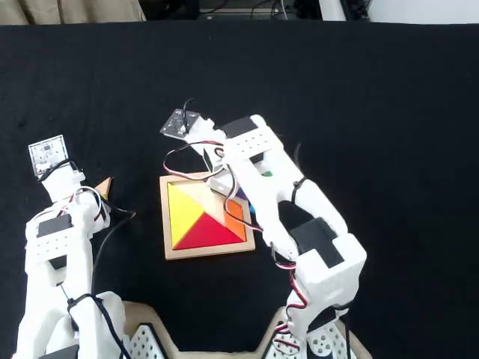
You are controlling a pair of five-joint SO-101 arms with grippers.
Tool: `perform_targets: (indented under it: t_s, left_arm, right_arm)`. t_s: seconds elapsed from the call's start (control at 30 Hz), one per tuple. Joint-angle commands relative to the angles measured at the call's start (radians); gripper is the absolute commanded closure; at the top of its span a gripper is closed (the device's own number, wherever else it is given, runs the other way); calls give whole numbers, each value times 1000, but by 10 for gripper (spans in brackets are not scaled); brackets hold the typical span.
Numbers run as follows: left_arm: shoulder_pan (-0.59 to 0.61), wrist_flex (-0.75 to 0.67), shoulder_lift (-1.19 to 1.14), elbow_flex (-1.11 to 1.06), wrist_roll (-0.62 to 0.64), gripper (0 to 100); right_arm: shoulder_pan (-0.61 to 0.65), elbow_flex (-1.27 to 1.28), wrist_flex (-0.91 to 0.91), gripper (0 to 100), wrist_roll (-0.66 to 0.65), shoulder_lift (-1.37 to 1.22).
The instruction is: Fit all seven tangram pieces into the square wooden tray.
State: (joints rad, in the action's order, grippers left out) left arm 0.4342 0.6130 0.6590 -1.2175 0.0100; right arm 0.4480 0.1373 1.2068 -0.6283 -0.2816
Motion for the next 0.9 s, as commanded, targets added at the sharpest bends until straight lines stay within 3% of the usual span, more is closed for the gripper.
perform_targets:
  t_s: [0.0, 0.23, 0.57, 0.7, 0.87]
  left_arm:
    - [-7, -20, 14, 7, 3, 834]
    - [-7, -20, 14, 7, 3, 834]
    - [-7, -20, 14, 7, 3, 834]
    - [-5, -20, 14, 7, 3, 834]
    - [-5, -20, 14, 7, 3, 834]
  right_arm:
    - [15, -53, -26, 835, 31, 2]
    - [20, -1, -74, 782, 91, 2]
    - [37, 62, -78, 783, 92, 2]
    - [52, 99, -141, 774, 149, 2]
    - [52, 110, -149, 692, 161, 4]
